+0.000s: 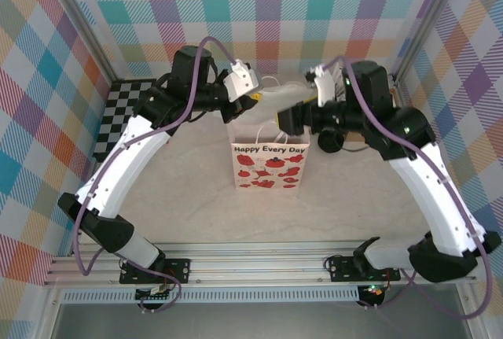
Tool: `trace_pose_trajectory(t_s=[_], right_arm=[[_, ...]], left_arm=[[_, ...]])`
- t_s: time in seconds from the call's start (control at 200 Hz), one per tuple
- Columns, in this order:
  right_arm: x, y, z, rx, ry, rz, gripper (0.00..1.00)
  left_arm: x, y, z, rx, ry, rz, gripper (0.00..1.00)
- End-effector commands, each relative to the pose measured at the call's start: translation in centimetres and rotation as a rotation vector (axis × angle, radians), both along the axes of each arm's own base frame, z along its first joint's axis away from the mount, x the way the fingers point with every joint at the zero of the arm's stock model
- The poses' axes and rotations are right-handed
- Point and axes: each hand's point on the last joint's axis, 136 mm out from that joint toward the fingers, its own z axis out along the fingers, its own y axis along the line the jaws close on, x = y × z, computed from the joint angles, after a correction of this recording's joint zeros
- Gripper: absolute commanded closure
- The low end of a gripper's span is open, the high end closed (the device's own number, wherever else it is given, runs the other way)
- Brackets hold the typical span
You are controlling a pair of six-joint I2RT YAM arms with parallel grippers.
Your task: Pack the takeout coffee
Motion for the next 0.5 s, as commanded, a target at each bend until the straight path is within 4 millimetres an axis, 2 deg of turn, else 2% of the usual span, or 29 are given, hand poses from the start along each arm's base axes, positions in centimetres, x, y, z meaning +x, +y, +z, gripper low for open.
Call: trace_pose_trajectory(t_s=[0.0, 0.105, 0.21, 0.305, 0.43, 0.495], right_arm=[[-0.6, 0.7, -3.0, -0.182, -0.173, 0.222, 0.21], [0.5, 1.1, -5.1, -0.265, -0.169, 0.266, 0.26], [-0.1, 2.4, -6.1, -0.266, -0.132, 0.375, 0.32], [-0.4, 3.2, -6.1, -0.240, -0.119, 0.433, 0.47], [-0.7, 3.3, -5.4, -0.224, -0.147, 0.446, 0.74], [-1.0, 3.1, -5.1, -0.223, -0.164, 0.447, 0.80]], left_arm=[[-2.2, 0.2, -1.1, 0.058, 0.060, -0.107, 1.00], [-2.6, 0.4, -1.7, 0.098, 0.076, -0.135, 1.00], [-2.7, 0.6, -2.5, 0.137, 0.093, -0.160, 1.00], [-3.0, 0.6, -2.9, 0.167, 0.108, -0.195, 1.00], [-3.6, 1.1, -3.0, 0.213, 0.095, -0.235, 1.00], [-4.2, 1.4, -3.1, 0.241, 0.082, -0.271, 1.00]])
